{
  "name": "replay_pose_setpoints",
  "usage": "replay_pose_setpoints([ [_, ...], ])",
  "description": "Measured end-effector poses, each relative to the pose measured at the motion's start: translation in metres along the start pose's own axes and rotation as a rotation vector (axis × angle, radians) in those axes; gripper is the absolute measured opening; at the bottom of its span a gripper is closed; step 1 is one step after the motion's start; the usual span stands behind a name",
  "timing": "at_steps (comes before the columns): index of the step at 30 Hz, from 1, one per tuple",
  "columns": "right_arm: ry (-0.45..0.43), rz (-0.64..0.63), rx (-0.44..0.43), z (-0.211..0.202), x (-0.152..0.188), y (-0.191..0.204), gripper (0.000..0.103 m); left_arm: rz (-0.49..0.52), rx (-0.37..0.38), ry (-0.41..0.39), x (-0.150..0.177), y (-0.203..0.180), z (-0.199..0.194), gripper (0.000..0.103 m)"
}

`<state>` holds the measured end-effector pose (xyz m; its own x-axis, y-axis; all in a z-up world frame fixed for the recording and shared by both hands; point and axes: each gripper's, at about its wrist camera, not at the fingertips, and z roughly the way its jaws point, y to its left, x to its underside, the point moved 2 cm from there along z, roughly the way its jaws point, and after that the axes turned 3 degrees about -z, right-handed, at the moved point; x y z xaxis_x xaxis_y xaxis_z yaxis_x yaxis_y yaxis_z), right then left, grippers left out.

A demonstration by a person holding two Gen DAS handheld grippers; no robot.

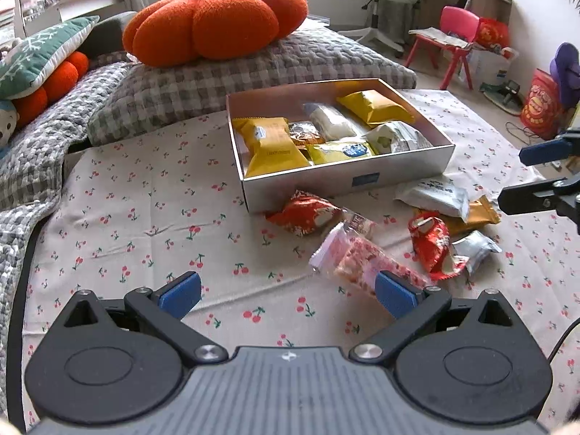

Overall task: Organize snacks
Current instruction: 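Withdraw both open tools from the box back to the snack pile, then grasp the white paper packet with the right tool while the left tool grasps the pink-labelled clear packet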

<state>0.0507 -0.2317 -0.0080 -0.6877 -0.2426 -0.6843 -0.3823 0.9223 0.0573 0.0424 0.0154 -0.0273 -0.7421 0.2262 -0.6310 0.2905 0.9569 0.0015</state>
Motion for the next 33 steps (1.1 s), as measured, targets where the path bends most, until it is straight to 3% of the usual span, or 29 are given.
replay_pose_setpoints([
  [6, 0.043, 0.013, -0.092, -0.013, 0.015, 0.002, 0.094, 0.013, 0.03, 0.01, 0.01, -0.002, -0.011, 0.102],
  [17, 0.063, -0.124, -0.199, -0.044, 0.053, 0.016, 0.094, 0.085, 0.039, 0.025, 0.038, -0.012, -0.025, 0.102],
  [27, 0.161, -0.198, -0.292, -0.04, 0.084, 0.048, 0.094, 0.141, 0.034, 0.032, 0.054, -0.028, -0.026, 0.102],
  [33, 0.235, -0.202, -0.309, -0.021, 0.093, 0.065, 0.094, 0.117, 0.037, 0.035, 0.055, -0.035, -0.017, 0.102],
])
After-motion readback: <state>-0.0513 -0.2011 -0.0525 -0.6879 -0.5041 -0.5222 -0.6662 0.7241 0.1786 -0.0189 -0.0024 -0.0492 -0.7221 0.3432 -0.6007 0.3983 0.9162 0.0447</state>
